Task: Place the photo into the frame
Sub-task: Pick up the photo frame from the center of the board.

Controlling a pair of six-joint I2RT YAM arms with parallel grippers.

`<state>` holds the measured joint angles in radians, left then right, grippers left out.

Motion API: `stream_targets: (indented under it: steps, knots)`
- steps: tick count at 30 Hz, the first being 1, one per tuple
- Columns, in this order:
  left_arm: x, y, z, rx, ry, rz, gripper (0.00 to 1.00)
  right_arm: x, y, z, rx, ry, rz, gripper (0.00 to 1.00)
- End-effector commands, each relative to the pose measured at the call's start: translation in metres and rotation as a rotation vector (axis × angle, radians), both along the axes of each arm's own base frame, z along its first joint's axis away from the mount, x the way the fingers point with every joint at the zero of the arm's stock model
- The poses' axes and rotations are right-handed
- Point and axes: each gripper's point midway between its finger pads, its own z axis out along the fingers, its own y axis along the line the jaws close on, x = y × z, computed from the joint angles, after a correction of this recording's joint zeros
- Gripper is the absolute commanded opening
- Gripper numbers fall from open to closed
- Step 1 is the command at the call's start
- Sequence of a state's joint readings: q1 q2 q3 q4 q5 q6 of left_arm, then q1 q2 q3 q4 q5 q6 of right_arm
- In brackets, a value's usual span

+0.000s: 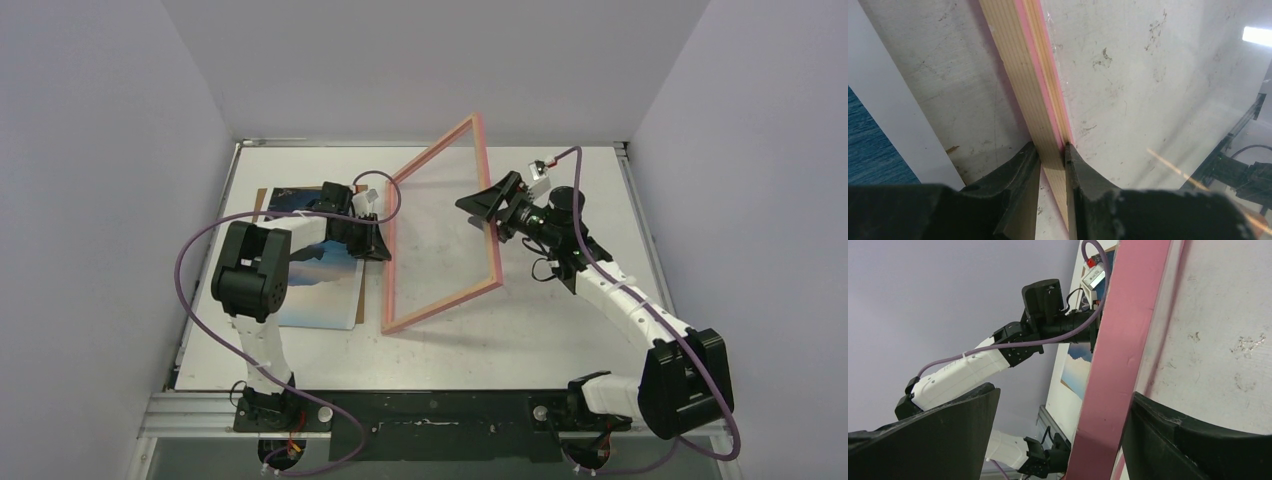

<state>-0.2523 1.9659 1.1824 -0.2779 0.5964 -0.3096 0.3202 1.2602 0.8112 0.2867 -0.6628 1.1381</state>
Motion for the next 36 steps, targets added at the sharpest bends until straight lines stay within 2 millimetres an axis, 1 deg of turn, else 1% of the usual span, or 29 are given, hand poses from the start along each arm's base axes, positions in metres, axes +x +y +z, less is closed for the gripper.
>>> stream_targets:
  steps: [1, 6, 8, 9, 10, 12, 13, 15, 17, 21, 24, 27, 30, 33, 36]
  knots:
    - [-0.012, -0.008, -0.010, 0.000, 0.009, -0.046, 0.00, -0.005, 0.011, 0.017, -0.048, -0.045, 0.047, 0.84]
    - [-0.006, -0.002, -0.001, -0.018, 0.003, -0.019, 0.00, -0.003, 0.011, 0.030, -0.043, -0.054, 0.047, 0.82]
    - [-0.002, 0.003, 0.005, -0.028, -0.004, 0.000, 0.20, -0.004, 0.012, 0.034, -0.019, -0.057, 0.049, 0.80]
    - [0.001, 0.006, 0.009, -0.036, -0.011, 0.008, 0.26, -0.004, 0.013, 0.035, -0.007, -0.056, 0.050, 0.79]
    - [0.003, 0.008, 0.012, -0.041, -0.016, 0.016, 0.31, -0.004, 0.013, 0.037, 0.000, -0.056, 0.048, 0.76]
    - [0.007, 0.014, 0.019, -0.050, -0.029, 0.032, 0.36, -0.004, 0.012, 0.035, 0.003, -0.045, 0.037, 0.69]
    - [0.007, 0.015, 0.021, -0.052, -0.032, 0.033, 0.36, -0.004, 0.011, 0.032, 0.002, -0.036, 0.033, 0.64]
    - [0.007, 0.018, 0.022, -0.050, -0.036, 0.033, 0.36, -0.003, 0.011, 0.028, 0.005, -0.023, 0.027, 0.58]
    - [0.004, 0.019, 0.018, -0.043, -0.029, 0.030, 0.36, -0.006, 0.012, 0.026, 0.022, -0.016, 0.033, 0.57]
    - [0.001, 0.020, 0.010, -0.030, -0.020, 0.025, 0.35, -0.009, 0.013, 0.025, 0.051, -0.010, 0.046, 0.61]
    - [0.001, 0.019, 0.007, -0.020, -0.020, 0.024, 0.34, -0.011, 0.016, 0.033, 0.074, -0.026, 0.063, 0.71]
    - [0.000, 0.016, 0.004, -0.012, -0.022, 0.016, 0.33, -0.012, 0.017, 0.045, 0.100, -0.046, 0.068, 0.75]
    - [-0.001, 0.011, 0.003, -0.009, -0.020, 0.006, 0.30, -0.014, 0.021, 0.058, 0.133, -0.068, 0.079, 0.76]
    - [-0.003, 0.006, 0.001, -0.010, -0.017, -0.004, 0.25, -0.020, 0.028, 0.067, 0.165, -0.086, 0.103, 0.76]
    - [-0.006, 0.000, 0.002, -0.022, -0.016, -0.014, 0.23, -0.025, 0.036, 0.068, 0.185, -0.081, 0.124, 0.75]
